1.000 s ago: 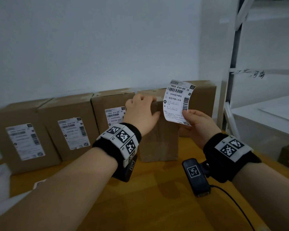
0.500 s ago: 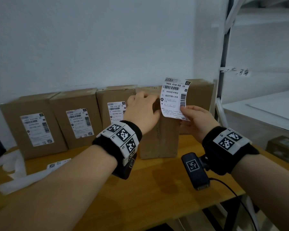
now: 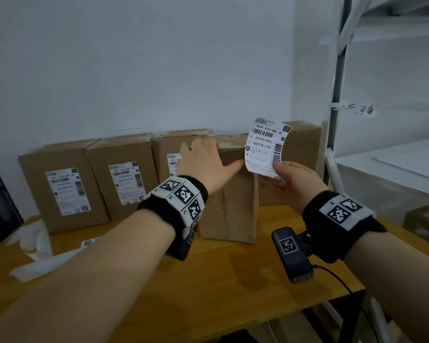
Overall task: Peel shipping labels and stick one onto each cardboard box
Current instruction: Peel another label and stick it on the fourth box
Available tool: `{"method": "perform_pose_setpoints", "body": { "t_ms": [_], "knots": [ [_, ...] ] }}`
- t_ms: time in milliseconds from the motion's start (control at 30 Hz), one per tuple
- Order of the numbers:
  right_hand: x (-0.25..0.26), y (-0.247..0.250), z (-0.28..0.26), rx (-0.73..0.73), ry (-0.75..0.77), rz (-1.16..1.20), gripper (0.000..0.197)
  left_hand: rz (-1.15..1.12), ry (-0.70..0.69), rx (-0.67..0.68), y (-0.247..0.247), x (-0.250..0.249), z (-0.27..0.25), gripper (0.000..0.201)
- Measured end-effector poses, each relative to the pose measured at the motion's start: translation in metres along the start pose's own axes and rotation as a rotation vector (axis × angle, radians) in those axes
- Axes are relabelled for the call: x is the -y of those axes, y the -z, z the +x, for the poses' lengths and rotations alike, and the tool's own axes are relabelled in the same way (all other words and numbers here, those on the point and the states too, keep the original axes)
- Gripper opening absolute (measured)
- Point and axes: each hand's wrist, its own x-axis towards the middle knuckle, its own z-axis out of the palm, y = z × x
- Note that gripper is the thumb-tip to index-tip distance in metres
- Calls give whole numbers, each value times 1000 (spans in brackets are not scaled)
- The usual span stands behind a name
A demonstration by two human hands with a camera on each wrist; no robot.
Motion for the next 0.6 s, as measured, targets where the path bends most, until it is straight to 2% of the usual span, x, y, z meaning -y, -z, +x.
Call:
{"method": "perform_pose_setpoints", "body": {
  "t_ms": [100, 200, 367, 467, 533, 600],
  "knots": [
    [-4, 5, 7, -22, 1, -26, 5, 71, 111, 41, 0, -4, -2, 113],
    [-5, 9, 13, -42, -15, -28, 6, 57, 134, 49, -4, -8, -2, 119],
    [-15, 9, 21, -53, -44, -138, 5, -26, 92, 100, -5, 16, 9, 101],
    [-17, 6, 30, -91, -43, -189, 13, -136, -4, 71, 3, 37, 9, 78],
    [-17, 2, 33, -47, -62, -193, 2, -179, -67, 48, 8, 47, 8, 61],
    [-18, -4, 34, 4, -75, -187, 8, -181, -94, 28, 14, 55, 7, 53]
  ]
}}
